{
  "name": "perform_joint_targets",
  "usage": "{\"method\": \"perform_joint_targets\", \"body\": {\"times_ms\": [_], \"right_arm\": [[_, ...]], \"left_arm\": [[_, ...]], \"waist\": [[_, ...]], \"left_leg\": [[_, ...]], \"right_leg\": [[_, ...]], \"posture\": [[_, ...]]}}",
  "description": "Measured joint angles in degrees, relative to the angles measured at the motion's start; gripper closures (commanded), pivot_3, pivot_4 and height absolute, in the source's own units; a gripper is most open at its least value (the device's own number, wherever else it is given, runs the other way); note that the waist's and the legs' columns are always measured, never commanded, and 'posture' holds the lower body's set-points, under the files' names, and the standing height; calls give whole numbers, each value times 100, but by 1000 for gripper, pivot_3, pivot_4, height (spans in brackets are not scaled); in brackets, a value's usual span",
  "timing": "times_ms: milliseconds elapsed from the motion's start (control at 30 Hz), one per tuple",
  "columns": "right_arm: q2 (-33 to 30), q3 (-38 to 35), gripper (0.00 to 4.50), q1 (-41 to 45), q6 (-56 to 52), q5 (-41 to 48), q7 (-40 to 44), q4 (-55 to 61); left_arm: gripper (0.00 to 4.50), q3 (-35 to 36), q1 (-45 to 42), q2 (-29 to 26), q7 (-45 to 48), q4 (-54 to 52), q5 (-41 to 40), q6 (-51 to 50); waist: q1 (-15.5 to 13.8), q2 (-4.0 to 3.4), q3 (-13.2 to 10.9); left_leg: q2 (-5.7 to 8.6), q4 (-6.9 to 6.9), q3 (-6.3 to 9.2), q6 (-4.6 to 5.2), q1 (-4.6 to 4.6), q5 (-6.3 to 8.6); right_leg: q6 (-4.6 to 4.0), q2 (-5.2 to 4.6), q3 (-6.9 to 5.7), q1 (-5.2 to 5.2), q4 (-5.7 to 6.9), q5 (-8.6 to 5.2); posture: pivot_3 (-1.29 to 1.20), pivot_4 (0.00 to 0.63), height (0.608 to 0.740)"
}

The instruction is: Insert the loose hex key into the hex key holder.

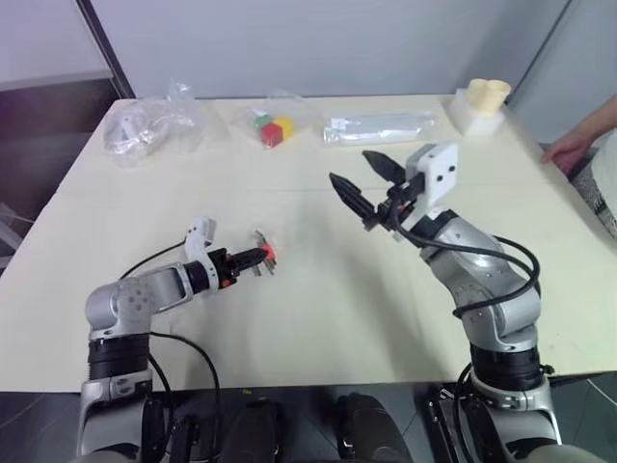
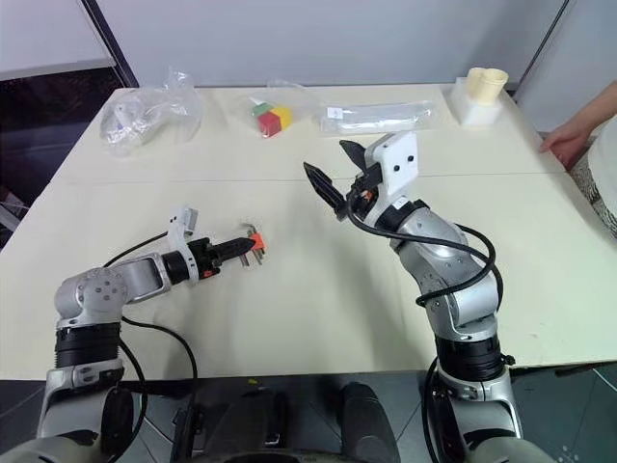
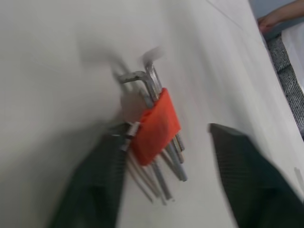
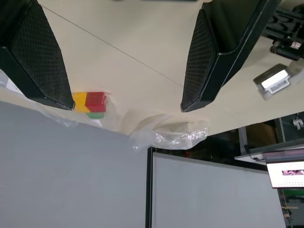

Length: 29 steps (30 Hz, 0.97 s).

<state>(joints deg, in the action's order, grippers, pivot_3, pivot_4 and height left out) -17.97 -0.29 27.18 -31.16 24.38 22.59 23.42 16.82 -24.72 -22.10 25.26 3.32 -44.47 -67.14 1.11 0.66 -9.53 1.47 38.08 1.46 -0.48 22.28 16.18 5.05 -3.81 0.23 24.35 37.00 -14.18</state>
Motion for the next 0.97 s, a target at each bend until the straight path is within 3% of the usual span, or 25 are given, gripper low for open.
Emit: {"method": "perform_joint_targets", "body": {"times_ms": [33, 333, 533, 733, 967], "right_arm": [[5, 7, 809, 0, 2, -1, 2, 0], [8, 74, 809, 5, 115, -64, 112, -36], [-190, 102, 809, 33, 174, -100, 431, -265], [-1245, 253, 809, -34, 39, 104, 1717, -251], [-2427, 415, 809, -465, -240, 241, 2893, -110]], "left_arm": [[55, 14, 20, -57, 0, -25, -2, 13], [55, 443, 675, -864, -38, -517, 4, 174], [55, 214, 1171, -1546, 521, -1147, 436, 988], [55, -336, 1141, -1905, 1906, -2026, 781, 2612], [55, -434, 875, -2038, 2453, -2043, 704, 2886]], "waist": [[9, -2, 2], [174, -4, 4], [23, 5, -2], [-79, 5, -2], [-31, 8, -7]], "left_leg": [[-3, -3, 0, 0, -6, 0], [-27, -42, -6, 0, -30, 0], [-21, -61, -4, -41, -7, -22], [-16, -76, -4, -39, 11, -22], [-23, -85, -4, -32, 18, -19]], "right_leg": [[-5, 2, 1, -2, 1, 2], [-38, 24, 8, 8, 11, -9], [-43, 7, 3, 24, -2, -11], [-83, -8, -8, 10, -82, 0], [-64, 0, -15, 16, -89, 10]], "posture": [[0, 150, 740], [0, 150, 740], [0, 150, 740], [0, 150, 740], [0, 150, 740]]}}
